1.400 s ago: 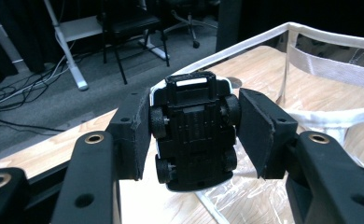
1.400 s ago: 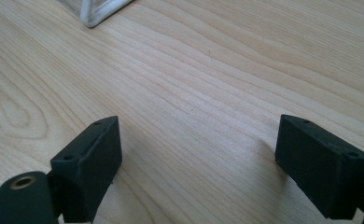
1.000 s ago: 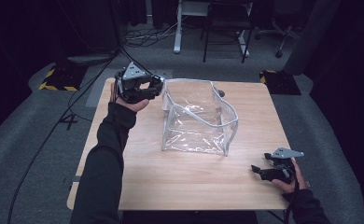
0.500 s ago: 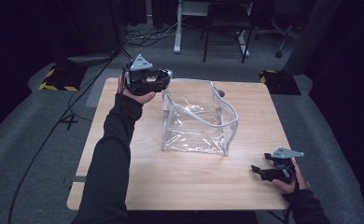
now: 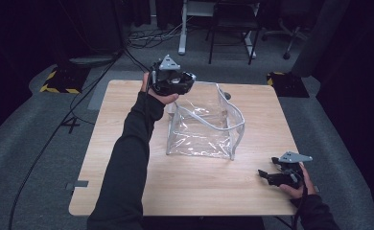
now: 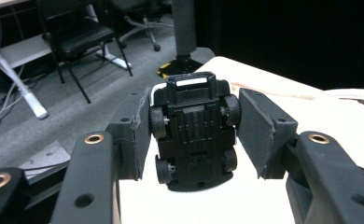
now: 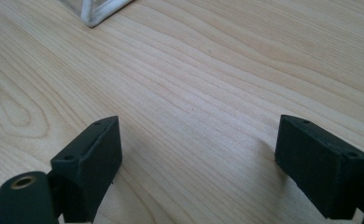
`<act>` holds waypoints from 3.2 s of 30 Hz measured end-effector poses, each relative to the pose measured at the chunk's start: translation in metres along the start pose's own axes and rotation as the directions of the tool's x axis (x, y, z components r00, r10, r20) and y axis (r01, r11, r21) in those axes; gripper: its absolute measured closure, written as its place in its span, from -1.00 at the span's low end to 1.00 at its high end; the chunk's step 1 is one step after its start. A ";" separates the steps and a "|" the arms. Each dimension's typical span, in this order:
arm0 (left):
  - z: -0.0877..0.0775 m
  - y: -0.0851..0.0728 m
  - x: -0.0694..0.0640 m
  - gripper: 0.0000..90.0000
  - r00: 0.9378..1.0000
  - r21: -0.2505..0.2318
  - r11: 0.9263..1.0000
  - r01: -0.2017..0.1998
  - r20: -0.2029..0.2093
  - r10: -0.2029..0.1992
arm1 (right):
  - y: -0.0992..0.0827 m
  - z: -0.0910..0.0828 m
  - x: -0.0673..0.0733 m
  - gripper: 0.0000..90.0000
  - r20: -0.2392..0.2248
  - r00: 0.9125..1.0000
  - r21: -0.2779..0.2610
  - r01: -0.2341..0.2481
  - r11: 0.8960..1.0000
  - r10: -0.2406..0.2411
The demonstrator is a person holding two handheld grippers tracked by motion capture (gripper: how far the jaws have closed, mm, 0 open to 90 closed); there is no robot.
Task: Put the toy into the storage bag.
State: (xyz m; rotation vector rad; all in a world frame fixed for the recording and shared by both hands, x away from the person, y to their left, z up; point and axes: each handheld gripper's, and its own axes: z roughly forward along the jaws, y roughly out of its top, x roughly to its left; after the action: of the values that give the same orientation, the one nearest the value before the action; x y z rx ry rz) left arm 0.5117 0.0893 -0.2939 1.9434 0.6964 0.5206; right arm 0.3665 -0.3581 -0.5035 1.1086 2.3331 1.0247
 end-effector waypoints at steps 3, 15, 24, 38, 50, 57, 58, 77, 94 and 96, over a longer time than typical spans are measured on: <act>0.008 0.001 -0.004 0.04 1.000 0.000 1.000 0.004 0.013 -0.004 | 0.000 0.000 0.000 -0.67 0.000 1.000 0.000 0.001 1.000 -0.001; 0.036 -0.004 -0.014 0.04 0.999 0.058 0.998 0.008 0.050 -0.011 | 0.000 0.000 0.000 -0.67 0.000 1.000 -0.001 0.004 1.000 -0.004; 0.041 -0.010 -0.011 0.04 0.998 0.113 0.994 -0.001 0.056 -0.005 | 0.000 0.000 0.000 -0.67 0.000 1.000 -0.001 0.004 1.000 -0.004; 0.042 -0.017 -0.007 0.04 0.998 0.158 0.987 -0.011 0.057 0.002 | 0.000 0.000 0.000 -0.67 0.000 1.000 -0.001 0.004 1.000 -0.004; 0.053 -0.019 -0.007 0.04 0.999 0.200 0.979 -0.047 0.025 0.042 | 0.000 0.000 0.000 -0.67 0.000 1.000 -0.001 0.004 1.000 -0.004; 0.064 -0.016 -0.011 0.04 0.993 0.332 0.937 -0.111 0.064 0.095 | 0.000 0.000 0.000 -0.67 0.000 1.000 -0.001 0.003 1.000 -0.003; 0.065 -0.015 -0.011 0.04 0.993 0.359 0.927 -0.112 0.063 0.096 | 0.000 0.000 0.000 -0.67 0.000 1.000 -0.001 0.004 1.000 -0.004; 0.080 -0.006 -0.007 0.03 0.987 0.608 0.779 -0.152 0.137 0.085 | 0.000 0.000 0.000 -0.67 0.000 1.000 -0.001 0.003 1.000 -0.003; 0.079 -0.002 -0.009 0.04 0.987 0.683 0.712 -0.162 0.106 0.123 | 0.000 0.000 0.000 -0.67 -0.004 1.000 -0.002 -0.001 1.000 0.001; 0.078 -0.004 -0.009 0.04 0.988 0.675 0.722 -0.152 0.098 0.117 | 0.000 0.000 0.000 -0.67 -0.002 1.000 -0.002 -0.003 1.000 0.003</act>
State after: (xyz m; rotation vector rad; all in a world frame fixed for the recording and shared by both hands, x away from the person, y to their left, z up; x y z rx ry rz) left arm 0.5523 0.0335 -0.3320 2.7121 0.7874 0.3157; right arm 0.3660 -0.3580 -0.5035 1.1109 2.3321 1.0296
